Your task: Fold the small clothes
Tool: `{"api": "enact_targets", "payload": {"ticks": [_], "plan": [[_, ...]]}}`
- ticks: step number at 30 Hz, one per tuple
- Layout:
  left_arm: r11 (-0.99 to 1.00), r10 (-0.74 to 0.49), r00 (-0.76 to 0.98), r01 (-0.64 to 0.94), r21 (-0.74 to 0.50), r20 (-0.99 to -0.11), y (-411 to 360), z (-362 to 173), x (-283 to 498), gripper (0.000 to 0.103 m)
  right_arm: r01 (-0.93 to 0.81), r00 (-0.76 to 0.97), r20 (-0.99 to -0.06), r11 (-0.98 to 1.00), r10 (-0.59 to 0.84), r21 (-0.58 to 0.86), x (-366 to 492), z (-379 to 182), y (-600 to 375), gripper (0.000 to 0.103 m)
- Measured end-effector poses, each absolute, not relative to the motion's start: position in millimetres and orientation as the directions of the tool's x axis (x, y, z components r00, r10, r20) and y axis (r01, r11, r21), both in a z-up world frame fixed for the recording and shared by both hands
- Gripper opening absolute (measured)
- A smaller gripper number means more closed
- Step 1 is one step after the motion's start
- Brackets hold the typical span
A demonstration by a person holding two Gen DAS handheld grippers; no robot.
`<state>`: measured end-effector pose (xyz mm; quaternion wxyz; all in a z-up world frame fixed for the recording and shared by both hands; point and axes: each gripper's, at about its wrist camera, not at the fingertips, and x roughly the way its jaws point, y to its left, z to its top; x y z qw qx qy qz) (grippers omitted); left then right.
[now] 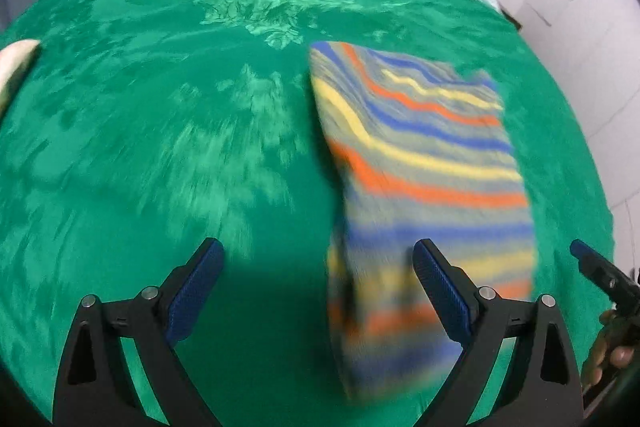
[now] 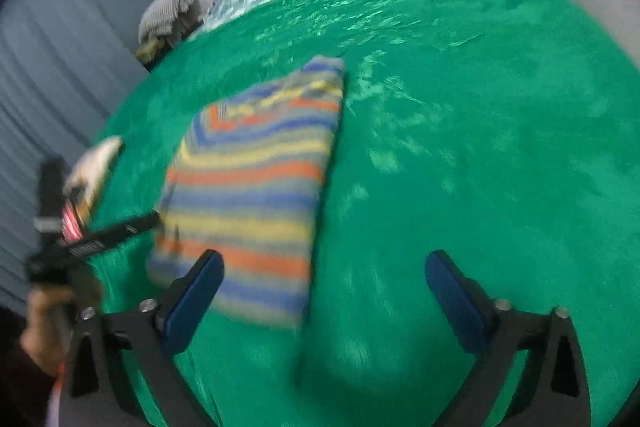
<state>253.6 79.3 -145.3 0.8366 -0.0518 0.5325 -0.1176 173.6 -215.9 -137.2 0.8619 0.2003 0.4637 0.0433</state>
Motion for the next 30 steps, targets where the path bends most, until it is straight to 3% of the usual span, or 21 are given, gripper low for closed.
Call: {"api": "enact_targets", "payload": {"ticks": [2,4,5,6,7,8,9,11,13,30], "plan": [[0.965,-0.261,0.402,0.143,-0.221,-0.878,73.6,-152.1,269.6,0.096,0.113,0.561,-0.772,0.897,0.298,0.428,204.3,-150.6,-218.9,0.076],[0.957,-0.289,0.407,0.159,-0.244,-0.866,67.3,-154.0,279.8,0.094,0.103,0.556,-0.763,0.883,0.330,0.457,233.5,-163.2,-216.0,0.070],[0.953,-0.300,0.405,0.171,-0.251,-0.864,64.1,-154.9,282.6,0.083,0.098,0.548,-0.762,0.877,0.346,0.469,244.7,-169.0,-212.7,0.067],[0.947,-0.317,0.398,0.188,-0.262,-0.861,60.6,-155.5,284.0,0.062,0.087,0.535,-0.761,0.872,0.368,0.482,256.0,-175.3,-206.3,0.063],[0.936,-0.343,0.384,0.215,-0.278,-0.858,56.9,-156.9,285.5,0.047,0.071,0.524,-0.763,0.873,0.379,0.483,264.2,-180.0,-198.3,0.053],[0.928,-0.361,0.367,0.236,-0.289,-0.858,52.0,-158.3,285.4,0.022,0.052,0.511,-0.783,0.897,0.354,0.439,271.4,-182.8,-184.9,0.042],[0.938,-0.326,0.376,0.240,-0.249,-0.867,45.8,-157.9,283.3,0.019,0.031,0.509,-0.811,0.936,0.288,0.351,274.1,-181.9,-171.2,0.036],[0.949,-0.288,0.406,0.242,-0.202,-0.867,38.5,-151.7,277.2,0.015,-0.014,0.535,-0.829,0.983,0.162,0.184,270.8,-170.7,-145.4,0.025],[0.955,-0.272,0.437,0.231,-0.186,-0.857,36.6,-140.1,270.2,0.014,-0.036,0.577,-0.808,0.992,0.117,0.119,262.4,-155.6,-131.2,0.018],[0.938,-0.321,0.585,0.305,-0.164,-0.745,51.6,-28.1,212.5,0.014,-0.106,0.725,-0.680,0.993,0.108,0.045,201.7,-50.3,-99.4,0.018]]}}
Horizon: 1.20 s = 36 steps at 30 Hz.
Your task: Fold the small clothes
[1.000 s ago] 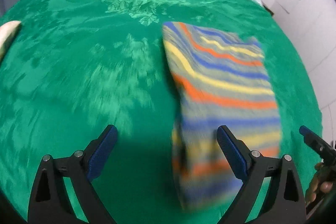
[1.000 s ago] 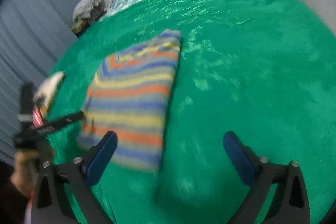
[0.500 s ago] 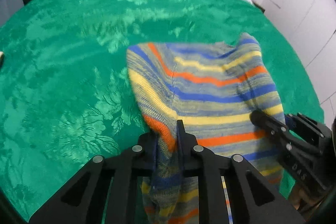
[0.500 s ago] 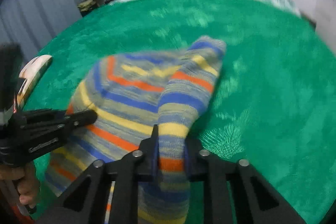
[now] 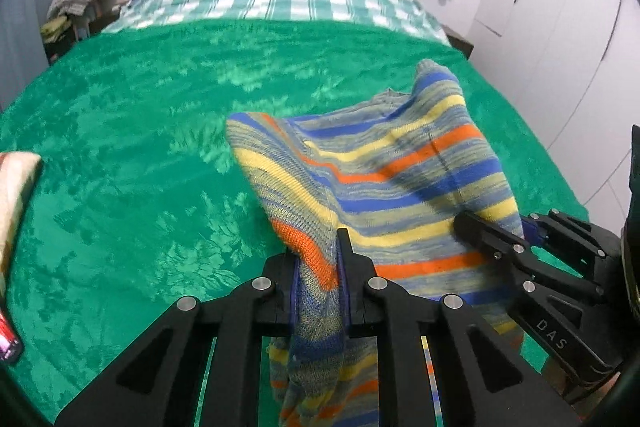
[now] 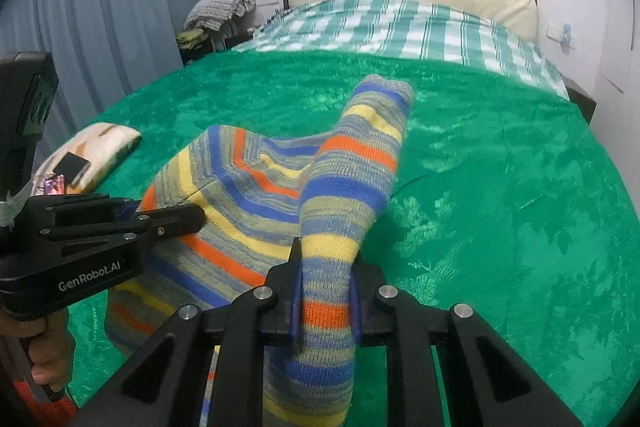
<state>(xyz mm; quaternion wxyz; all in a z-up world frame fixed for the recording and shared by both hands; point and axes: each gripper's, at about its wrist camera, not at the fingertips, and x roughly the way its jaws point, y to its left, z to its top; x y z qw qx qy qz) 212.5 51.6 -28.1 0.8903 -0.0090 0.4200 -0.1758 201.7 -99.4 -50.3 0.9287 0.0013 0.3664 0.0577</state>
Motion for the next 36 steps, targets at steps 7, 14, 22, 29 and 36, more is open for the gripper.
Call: {"api": "enact_targets", "payload": {"ticks": [7,14,22,29,36], "plan": [[0.946,-0.304,0.647,0.293,-0.140,-0.699,58.9,-11.5,204.2,0.017,-0.116,0.745,-0.654,0.991,0.132,0.067,192.1,-30.1,-98.4,0.018],[0.988,0.013,0.601,0.114,0.101,-0.799,74.4,-110.8,164.9,0.075,0.068,0.554,-0.832,0.998,-0.038,-0.001,160.9,-109.9,-151.9,0.101],[0.984,0.114,0.635,0.037,0.177,-0.764,78.7,-97.9,90.4,0.098,0.126,0.475,-0.874,0.991,-0.105,-0.051,64.5,-127.8,-175.7,0.101],[0.987,0.093,0.740,0.017,0.157,-0.666,69.3,-14.2,65.7,0.102,0.111,0.606,-0.792,0.994,-0.071,-0.004,42.5,-51.0,-151.9,0.102],[0.974,0.128,0.798,0.011,0.227,-0.588,55.6,32.2,40.2,0.102,0.032,0.693,-0.720,0.999,-0.024,-0.003,36.0,23.9,-111.4,0.103]]}}
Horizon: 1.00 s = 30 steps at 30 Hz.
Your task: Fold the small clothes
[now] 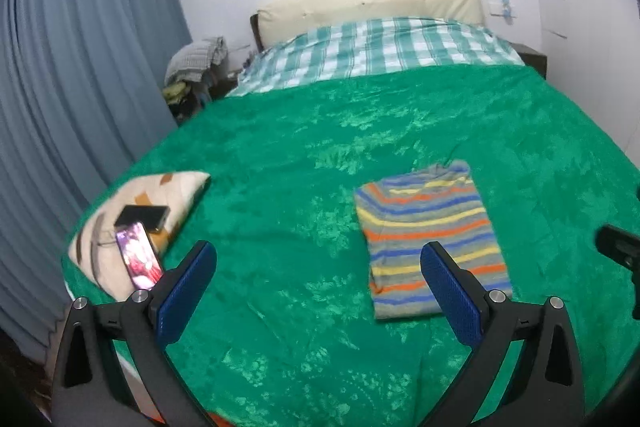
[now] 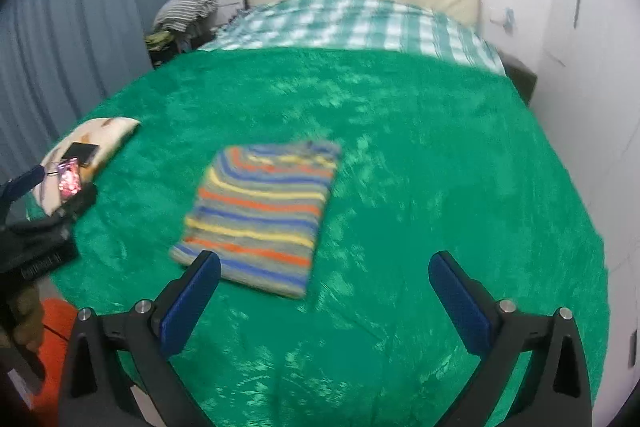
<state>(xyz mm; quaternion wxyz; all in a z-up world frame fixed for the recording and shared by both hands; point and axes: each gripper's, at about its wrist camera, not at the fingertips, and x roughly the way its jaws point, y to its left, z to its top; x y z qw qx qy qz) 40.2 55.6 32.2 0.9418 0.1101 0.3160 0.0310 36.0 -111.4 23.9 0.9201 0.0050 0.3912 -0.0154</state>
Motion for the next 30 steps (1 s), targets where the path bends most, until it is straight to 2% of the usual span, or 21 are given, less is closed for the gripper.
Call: {"api": "enact_targets", "payload": {"ticks": [8,12,17,22,30], "plan": [[0.992,0.082,0.695,0.013,0.126,-0.715,52.1,34.0,40.9,0.103,0.063,0.705,-0.707,0.998,-0.050,-0.007,37.6,55.1,-94.6,0.103],[1.000,0.000,0.661,0.005,0.004,-0.751,63.7,33.2,42.5,0.103,0.077,0.688,-0.723,0.997,-0.060,-0.010,30.6,50.0,-89.0,0.103],[0.999,0.036,0.658,-0.010,0.038,-0.752,61.7,39.6,34.6,0.103,0.077,0.673,-0.737,0.997,-0.063,-0.015,14.7,52.6,-83.0,0.103],[0.997,0.049,0.660,0.008,0.072,-0.750,52.4,48.1,28.9,0.103,0.108,0.653,-0.747,0.992,-0.125,-0.071,6.5,54.7,-82.6,0.103],[0.993,0.088,0.662,-0.002,0.116,-0.745,44.9,48.2,29.7,0.103,0.149,0.641,-0.753,0.986,-0.149,-0.068,3.8,56.5,-90.5,0.103]]}}
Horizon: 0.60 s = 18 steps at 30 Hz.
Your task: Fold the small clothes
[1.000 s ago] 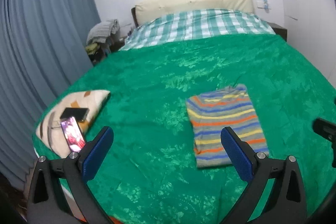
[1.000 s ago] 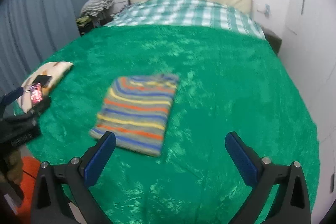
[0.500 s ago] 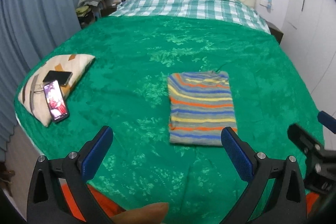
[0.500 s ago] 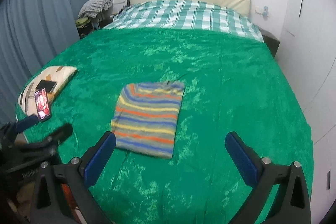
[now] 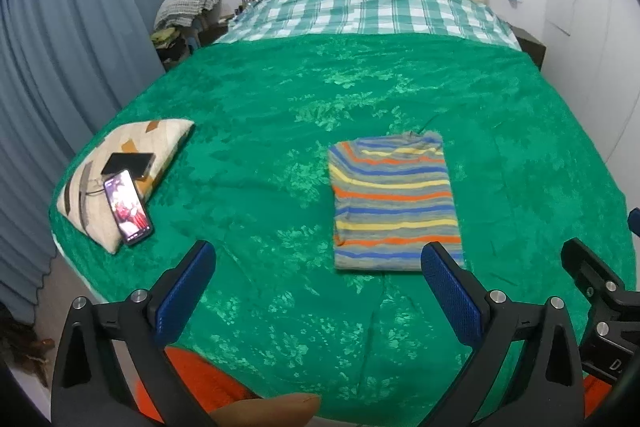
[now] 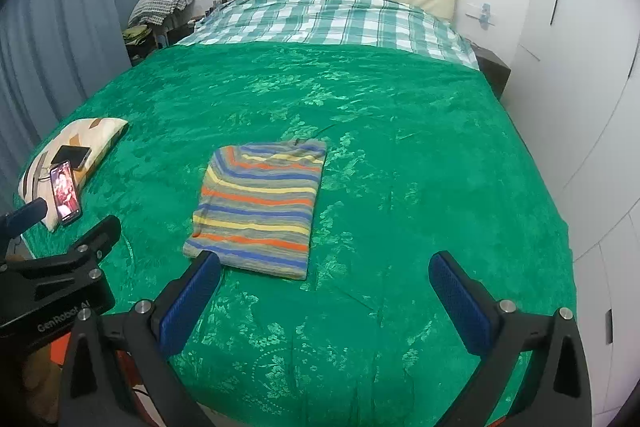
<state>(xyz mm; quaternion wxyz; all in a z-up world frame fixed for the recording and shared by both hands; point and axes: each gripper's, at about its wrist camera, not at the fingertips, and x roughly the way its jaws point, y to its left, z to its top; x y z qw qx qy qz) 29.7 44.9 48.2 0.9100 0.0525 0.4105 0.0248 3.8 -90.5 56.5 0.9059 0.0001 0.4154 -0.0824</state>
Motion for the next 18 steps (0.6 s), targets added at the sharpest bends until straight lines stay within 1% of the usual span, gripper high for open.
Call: {"api": "enact_targets", "payload": {"ticks": [3,10,18], "plan": [[0.993,0.087,0.660,0.000,0.115,-0.746,44.7,47.8,30.4,0.103,0.152,0.639,-0.752,0.985,-0.162,-0.082,4.4,54.9,-90.0,0.103],[0.995,0.025,0.664,0.054,0.082,-0.747,40.7,46.3,27.9,0.103,0.162,0.624,-0.765,0.984,-0.157,-0.070,5.0,47.3,-95.4,0.103],[0.995,0.026,0.667,0.053,0.082,-0.745,38.5,47.4,27.4,0.103,0.171,0.626,-0.762,0.983,-0.166,-0.073,4.3,47.3,-97.6,0.103]]}}
